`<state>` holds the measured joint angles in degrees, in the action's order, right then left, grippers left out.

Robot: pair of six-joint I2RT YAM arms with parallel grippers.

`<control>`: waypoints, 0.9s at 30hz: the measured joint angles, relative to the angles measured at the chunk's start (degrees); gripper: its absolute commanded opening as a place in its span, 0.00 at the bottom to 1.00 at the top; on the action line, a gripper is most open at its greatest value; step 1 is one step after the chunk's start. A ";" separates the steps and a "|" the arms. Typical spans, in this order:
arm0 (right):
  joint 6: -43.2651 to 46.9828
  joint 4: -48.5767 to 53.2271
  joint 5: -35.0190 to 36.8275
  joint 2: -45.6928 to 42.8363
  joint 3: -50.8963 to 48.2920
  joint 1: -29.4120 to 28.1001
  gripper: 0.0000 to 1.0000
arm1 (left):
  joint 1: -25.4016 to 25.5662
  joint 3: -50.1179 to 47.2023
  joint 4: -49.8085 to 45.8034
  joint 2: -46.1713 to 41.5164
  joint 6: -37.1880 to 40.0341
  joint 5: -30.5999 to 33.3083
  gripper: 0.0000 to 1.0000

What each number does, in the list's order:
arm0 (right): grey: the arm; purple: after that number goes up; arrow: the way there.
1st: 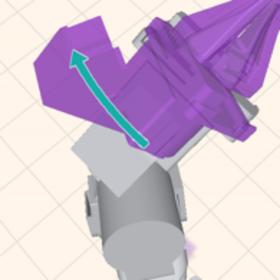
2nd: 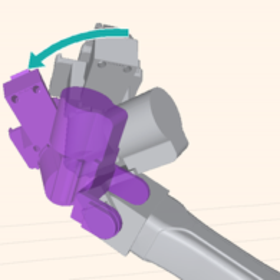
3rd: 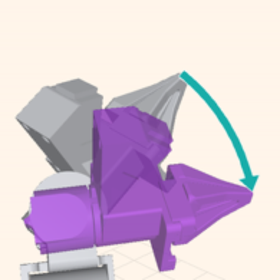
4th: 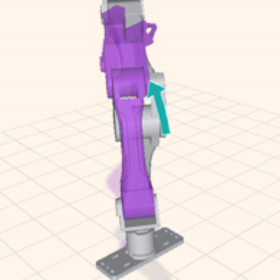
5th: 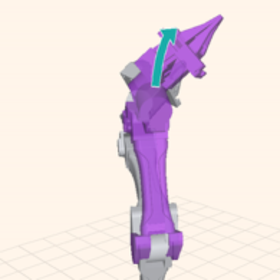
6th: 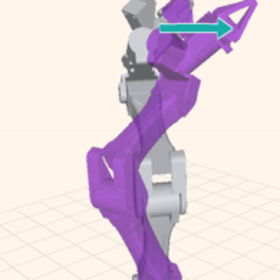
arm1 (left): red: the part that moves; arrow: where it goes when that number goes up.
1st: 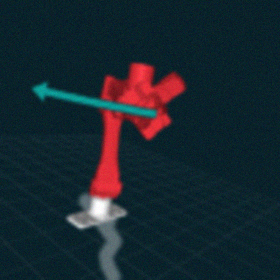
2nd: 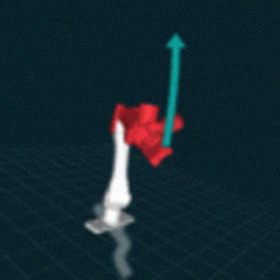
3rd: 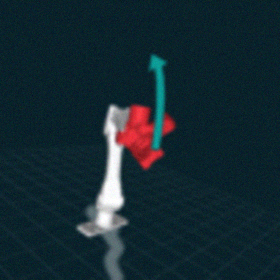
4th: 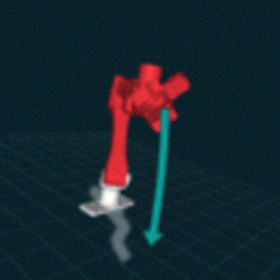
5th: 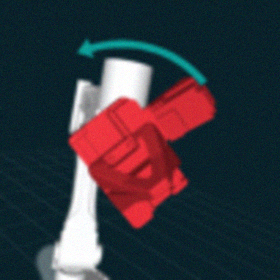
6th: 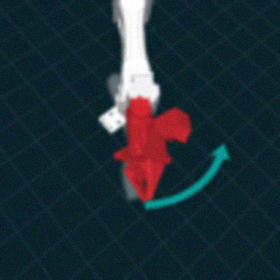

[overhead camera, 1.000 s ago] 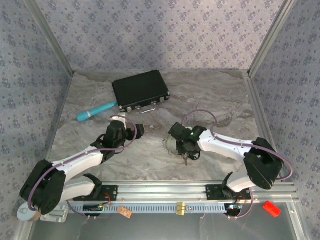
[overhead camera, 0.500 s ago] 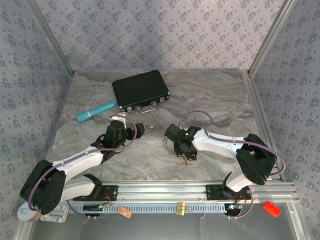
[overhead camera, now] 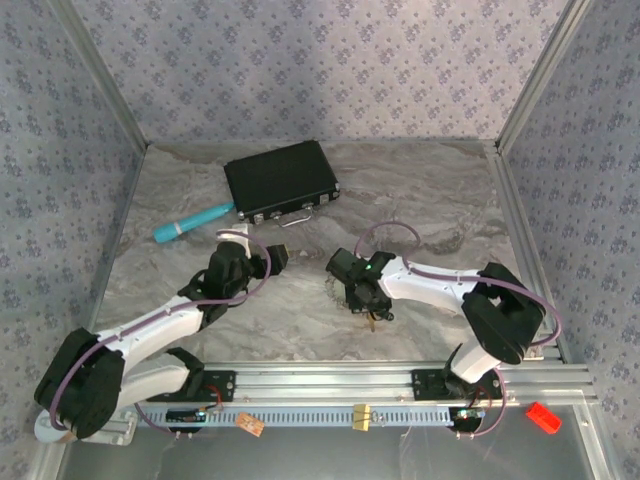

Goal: Put the keys on the keyring

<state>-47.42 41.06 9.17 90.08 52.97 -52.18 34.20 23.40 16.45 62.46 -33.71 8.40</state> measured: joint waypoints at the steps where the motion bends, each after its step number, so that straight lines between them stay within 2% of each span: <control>1: 0.00 -0.02 0.00 0.20 0.00 0.00 0.22 | 0.00 -0.04 0.00 -0.11 0.00 0.02 1.00; 6: 0.00 -0.11 -0.02 0.37 0.02 0.00 0.15 | 0.00 -0.11 0.00 -0.68 0.00 0.24 1.00; 22: -0.20 0.85 0.09 1.97 0.55 -0.04 0.15 | 0.00 -0.20 -0.24 -2.14 0.02 1.27 1.00; 27: -0.13 1.09 0.11 2.01 1.11 -0.26 0.05 | 0.00 -0.31 -0.42 -2.54 0.02 1.53 1.00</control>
<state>-47.55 42.15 9.28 92.09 54.08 -52.45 34.20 23.09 16.03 59.92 -33.69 9.93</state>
